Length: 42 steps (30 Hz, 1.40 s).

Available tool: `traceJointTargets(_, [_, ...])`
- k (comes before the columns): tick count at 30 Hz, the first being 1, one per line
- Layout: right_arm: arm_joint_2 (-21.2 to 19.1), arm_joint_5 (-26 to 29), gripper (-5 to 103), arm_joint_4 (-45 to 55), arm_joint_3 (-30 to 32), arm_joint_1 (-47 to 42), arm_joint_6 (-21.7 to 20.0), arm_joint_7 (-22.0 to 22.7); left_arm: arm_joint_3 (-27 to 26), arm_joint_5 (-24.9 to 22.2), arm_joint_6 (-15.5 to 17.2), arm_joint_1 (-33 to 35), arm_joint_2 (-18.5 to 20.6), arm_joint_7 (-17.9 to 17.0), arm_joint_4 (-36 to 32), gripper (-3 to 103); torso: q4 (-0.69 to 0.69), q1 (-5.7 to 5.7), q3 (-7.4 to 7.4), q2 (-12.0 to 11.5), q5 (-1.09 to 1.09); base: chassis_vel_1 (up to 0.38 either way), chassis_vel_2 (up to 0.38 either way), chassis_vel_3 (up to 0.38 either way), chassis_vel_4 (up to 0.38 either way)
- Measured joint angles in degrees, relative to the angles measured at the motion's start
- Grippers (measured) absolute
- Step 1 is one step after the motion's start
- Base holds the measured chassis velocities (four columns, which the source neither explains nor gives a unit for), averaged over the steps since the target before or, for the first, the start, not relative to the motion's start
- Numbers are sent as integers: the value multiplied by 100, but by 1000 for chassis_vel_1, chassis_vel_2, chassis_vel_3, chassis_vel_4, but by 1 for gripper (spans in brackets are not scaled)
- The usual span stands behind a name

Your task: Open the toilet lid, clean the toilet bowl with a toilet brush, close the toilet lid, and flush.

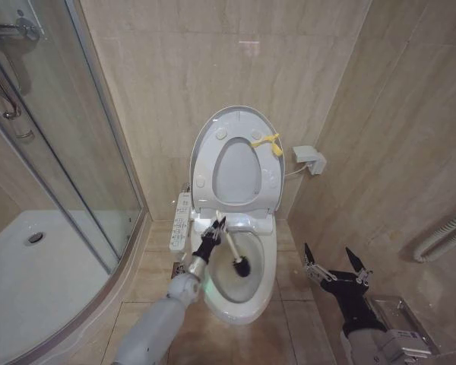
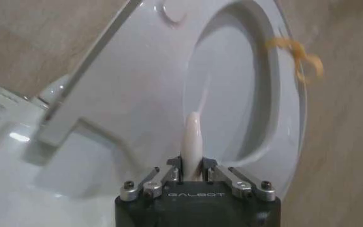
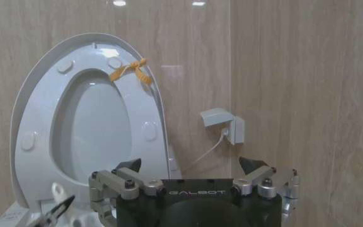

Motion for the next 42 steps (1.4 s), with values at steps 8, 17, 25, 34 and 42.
traceJointTargets(8, [0,0,100,0,0,0,0,0,-10,291,-256,-147,-368,251,640,20,3,0,0,0,1,0,0,0,0])
traceJointTargets(17, [0,0,100,0,0,0,0,0,-19,1135,-454,-93,-430,438,936,20,3,0,0,0,0,0,0,0,0])
traceJointTargets(25, [0,0,100,0,0,0,0,0,-283,1362,-891,-409,-826,497,1217,20,0,0,0,0,0,0,0,0,0])
traceJointTargets(34, [0,0,100,0,0,0,0,0,-297,1416,-941,-411,-1091,673,1608,20,4,0,0,0,1,0,0,0,0])
traceJointTargets(42, [0,0,100,0,0,0,0,0,-229,1317,-864,-283,-965,616,1369,20,2,0,0,0,1,0,0,0,0])
